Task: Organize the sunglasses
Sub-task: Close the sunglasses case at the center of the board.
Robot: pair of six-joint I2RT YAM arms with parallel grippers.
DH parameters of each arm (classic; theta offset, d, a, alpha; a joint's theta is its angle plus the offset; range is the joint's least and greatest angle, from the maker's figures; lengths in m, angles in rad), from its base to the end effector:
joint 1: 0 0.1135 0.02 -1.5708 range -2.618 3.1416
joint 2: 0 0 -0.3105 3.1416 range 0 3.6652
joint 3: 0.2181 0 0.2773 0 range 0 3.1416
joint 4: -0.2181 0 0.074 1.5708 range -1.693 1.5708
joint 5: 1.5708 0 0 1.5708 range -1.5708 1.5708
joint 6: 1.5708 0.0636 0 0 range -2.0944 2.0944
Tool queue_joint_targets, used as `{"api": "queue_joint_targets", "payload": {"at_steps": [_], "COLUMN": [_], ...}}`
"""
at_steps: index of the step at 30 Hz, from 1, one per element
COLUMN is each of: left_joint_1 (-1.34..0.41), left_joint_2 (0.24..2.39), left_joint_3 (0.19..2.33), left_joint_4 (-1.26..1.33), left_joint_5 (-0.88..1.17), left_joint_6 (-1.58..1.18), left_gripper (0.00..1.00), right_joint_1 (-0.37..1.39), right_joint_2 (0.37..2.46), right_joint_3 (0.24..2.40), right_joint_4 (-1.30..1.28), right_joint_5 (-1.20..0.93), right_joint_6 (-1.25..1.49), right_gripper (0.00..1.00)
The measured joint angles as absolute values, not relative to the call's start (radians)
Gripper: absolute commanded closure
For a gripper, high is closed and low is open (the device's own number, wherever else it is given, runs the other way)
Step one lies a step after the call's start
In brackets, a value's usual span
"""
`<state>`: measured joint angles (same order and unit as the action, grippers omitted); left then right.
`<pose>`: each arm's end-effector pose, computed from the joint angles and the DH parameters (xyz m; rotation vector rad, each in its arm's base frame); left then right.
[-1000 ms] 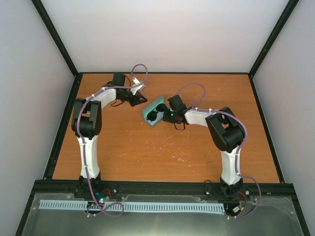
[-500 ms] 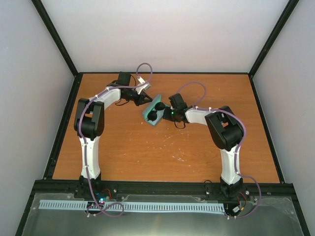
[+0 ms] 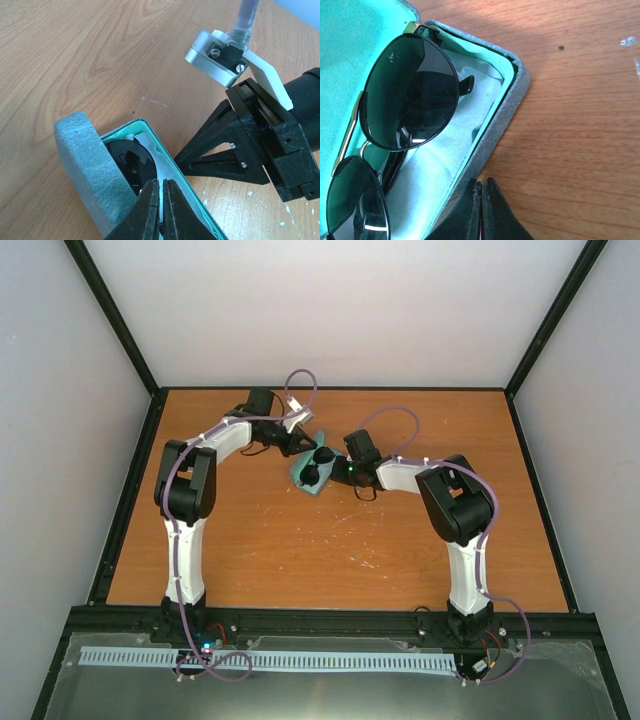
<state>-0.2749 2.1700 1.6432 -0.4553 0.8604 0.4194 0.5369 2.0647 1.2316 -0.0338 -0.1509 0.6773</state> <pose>0.4907 -0.1885 0.1896 1.0920 2.0703 -1.0103 0.4095 0.2549 0.1226 0.1087 2.5578 0.6950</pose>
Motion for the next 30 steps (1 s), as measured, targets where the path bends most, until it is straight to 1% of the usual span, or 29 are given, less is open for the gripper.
{"api": "queue_joint_targets", "payload": {"at_steps": [7, 11, 16, 20, 30], "left_joint_1": [-0.274, -0.244, -0.184, -0.159, -0.206], "left_joint_2": [2.163, 2.085, 2.011, 2.021, 2.088], "left_joint_3": [1.627, 1.528, 1.522, 1.530, 1.514], "left_joint_4": [-0.430, -0.355, -0.310, -0.309, -0.339], "left_joint_5": [0.855, 0.860, 0.841, 0.825, 0.815], "left_joint_6": [0.421, 0.400, 0.399, 0.405, 0.404], "left_gripper": [0.96, 0.96, 0.97, 0.97, 0.97], "right_joint_1": [0.533, 0.532, 0.531, 0.531, 0.527], "right_joint_2": [2.065, 2.065, 2.065, 2.065, 2.068], "right_joint_3": [1.227, 1.227, 1.226, 1.226, 1.232], "right_joint_4": [-0.027, -0.025, -0.025, -0.025, -0.028], "right_joint_5": [-0.158, -0.161, -0.162, -0.162, -0.162], "right_joint_6": [0.678, 0.678, 0.678, 0.678, 0.677], "right_gripper": [0.97, 0.97, 0.97, 0.97, 0.97]}}
